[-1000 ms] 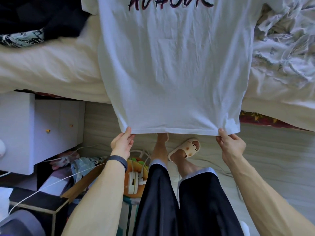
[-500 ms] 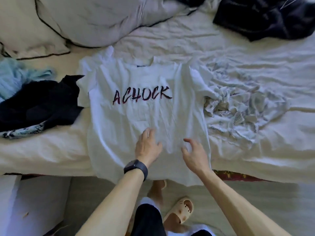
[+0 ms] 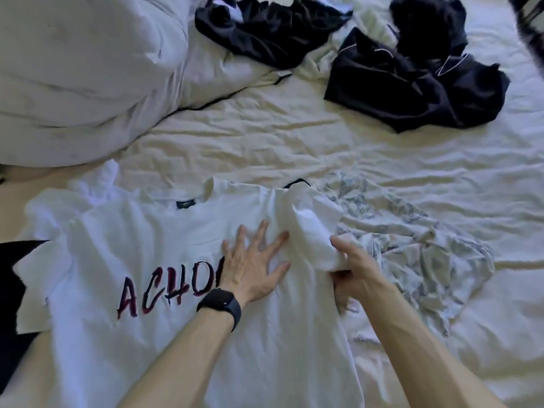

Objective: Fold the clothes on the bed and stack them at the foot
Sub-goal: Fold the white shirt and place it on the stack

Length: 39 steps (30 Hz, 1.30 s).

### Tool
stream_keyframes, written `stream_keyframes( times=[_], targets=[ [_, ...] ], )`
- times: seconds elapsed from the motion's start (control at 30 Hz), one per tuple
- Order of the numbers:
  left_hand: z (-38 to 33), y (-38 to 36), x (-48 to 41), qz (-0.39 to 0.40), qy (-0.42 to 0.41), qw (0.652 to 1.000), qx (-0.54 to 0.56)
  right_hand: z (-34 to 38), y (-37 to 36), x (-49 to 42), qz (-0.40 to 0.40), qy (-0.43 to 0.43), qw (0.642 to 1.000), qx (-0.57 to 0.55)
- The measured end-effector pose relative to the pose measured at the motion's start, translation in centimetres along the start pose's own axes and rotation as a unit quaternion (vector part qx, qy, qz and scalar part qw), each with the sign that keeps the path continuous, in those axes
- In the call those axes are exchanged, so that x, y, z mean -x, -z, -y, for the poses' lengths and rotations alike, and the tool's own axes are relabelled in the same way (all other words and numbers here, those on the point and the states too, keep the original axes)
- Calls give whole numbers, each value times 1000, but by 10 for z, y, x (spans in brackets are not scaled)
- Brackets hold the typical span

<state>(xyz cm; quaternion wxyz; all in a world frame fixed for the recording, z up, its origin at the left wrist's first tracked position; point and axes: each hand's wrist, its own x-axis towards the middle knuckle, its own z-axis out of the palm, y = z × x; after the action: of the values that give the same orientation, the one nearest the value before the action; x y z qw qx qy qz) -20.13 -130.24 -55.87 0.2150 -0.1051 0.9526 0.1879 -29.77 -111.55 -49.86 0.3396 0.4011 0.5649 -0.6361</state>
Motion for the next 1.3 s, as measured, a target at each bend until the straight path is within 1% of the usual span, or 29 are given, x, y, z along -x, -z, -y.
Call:
stream_keyframes(
  times=[0.03,0.07,0.1,0.13,0.17,0.2,0.27,0.3,0.33,0.37,0.4,0.43,0.47,0.5,0.53,0.57,0.63,0.7,0.73,0.77,0.83,0.9,0.93,0.97,1.03,1.07,1.13,1.2,1.3],
  targets=[
    [-1,0,-5,16,19,1000,5,7,0,-5,-16,31,999,19],
    [-3,0,-9,32,35,999,11,14,5,-10,-67,110,990,49],
    [-6,0,-13,46,46,998,17,22,13,-11,-132,221,963,83],
    [-9,1,-17,58,55,997,21,30,24,-10,-163,321,926,116],
    [-12,3,-20,70,63,995,22,34,36,-10,-169,379,898,144],
    [-15,6,-24,91,71,993,20,33,48,-14,-169,387,892,161],
    [-20,13,-32,144,88,986,9,25,63,-27,-166,300,920,192],
    [-24,17,-36,158,97,983,5,21,68,-33,-156,253,933,202],
    [-30,22,-40,145,100,984,7,18,73,-40,-141,216,946,199],
    [-38,28,-45,100,95,990,18,16,76,-44,-125,187,957,182],
    [-47,35,-51,24,80,996,40,17,78,-48,-109,168,966,163],
    [-57,42,-60,-57,53,995,62,18,80,-51,-94,151,973,148],
    [-67,49,-72,-114,18,991,72,19,83,-54,-78,136,978,137],
    [-78,55,-86,-137,-14,988,70,17,87,-56,-60,120,983,123],
    [-89,61,-100,-130,-36,989,62,15,89,-58,-42,105,988,105],
    [-101,67,-116,-104,-52,992,39,12,91,-59,-23,88,992,84],
    [-124,74,-147,-17,-64,996,-64,11,94,-59,22,42,999,26],
    [-145,76,-168,67,-52,983,-165,10,97,-57,59,13,998,-11],
    [-154,77,-174,87,-50,976,-193,11,98,-55,62,9,998,-8],
    [-160,77,-181,87,-56,974,-202,13,100,-54,52,13,999,2],
    [-169,83,-194,75,-60,981,-170,19,104,-52,15,47,998,50],
    [-169,93,-203,44,-54,991,-112,24,102,-54,-20,90,989,113],
    [-169,97,-206,23,-46,995,-87,27,103,-57,-37,100,987,122],
    [-168,100,-208,9,-34,998,-59,30,103,-60,-46,101,988,104],
    [-163,102,-206,1,-13,1000,2,33,101,-65,-40,67,997,13],
    [-161,101,-204,1,-5,1000,24,33,100,-67,-24,46,998,-29],
    [-159,97,-202,-2,5,999,46,29,100,-68,7,28,998,-57],
    [-161,91,-203,17,19,997,66,23,102,-67,29,13,999,-44],
    [-171,85,-204,114,29,988,104,19,104,-63,28,-3,1000,2]
  ],
)
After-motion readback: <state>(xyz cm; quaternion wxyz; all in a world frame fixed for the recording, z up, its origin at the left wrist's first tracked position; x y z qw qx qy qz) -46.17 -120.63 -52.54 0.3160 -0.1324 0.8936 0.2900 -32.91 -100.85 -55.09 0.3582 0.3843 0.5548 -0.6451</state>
